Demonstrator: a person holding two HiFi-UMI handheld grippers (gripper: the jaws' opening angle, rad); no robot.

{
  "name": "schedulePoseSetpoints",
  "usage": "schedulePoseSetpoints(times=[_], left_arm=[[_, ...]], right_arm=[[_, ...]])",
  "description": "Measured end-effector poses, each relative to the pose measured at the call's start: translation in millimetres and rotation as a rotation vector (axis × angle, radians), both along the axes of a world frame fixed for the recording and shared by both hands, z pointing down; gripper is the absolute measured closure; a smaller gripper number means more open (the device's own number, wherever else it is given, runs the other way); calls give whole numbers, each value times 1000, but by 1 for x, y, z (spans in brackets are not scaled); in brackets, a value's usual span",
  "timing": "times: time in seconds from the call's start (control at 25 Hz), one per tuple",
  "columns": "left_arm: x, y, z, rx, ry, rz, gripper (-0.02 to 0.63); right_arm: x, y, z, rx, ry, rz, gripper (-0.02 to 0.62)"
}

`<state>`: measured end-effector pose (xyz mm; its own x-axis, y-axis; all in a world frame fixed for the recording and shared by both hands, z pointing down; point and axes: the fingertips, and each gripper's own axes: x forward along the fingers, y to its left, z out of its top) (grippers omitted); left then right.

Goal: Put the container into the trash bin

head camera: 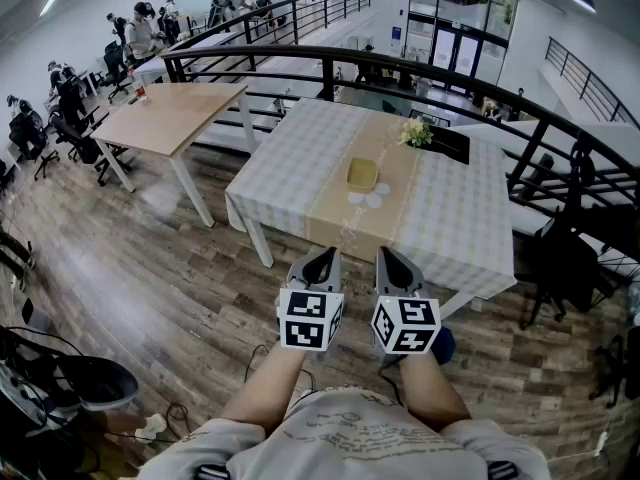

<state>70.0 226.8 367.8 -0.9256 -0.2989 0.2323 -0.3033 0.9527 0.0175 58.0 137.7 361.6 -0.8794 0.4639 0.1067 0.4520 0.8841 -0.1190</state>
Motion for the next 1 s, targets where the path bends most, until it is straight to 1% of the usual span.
schedulePoseSetpoints(times=[0.2,0.32,0.44,0.64,0.84,1.0], left_arm=[[4,1,1,5,2,1,601],[0,8,6,4,9,4,601],[-4,16,8,7,19,5,601],[3,30,8,8,22,8,601],[6,53,15,15,22,18,601],[13,69,18,23,21,50,601]], right_arm=[[0,1,-1,-25,4,-5,594],[-5,9,2,-37,19,-20,594],[-10,20,5,-33,38,-33,594],[-4,34,-1,-32,36,-42,593],[1,58,4,-14,36,-14,594],[10,73,8,-22,41,13,592]])
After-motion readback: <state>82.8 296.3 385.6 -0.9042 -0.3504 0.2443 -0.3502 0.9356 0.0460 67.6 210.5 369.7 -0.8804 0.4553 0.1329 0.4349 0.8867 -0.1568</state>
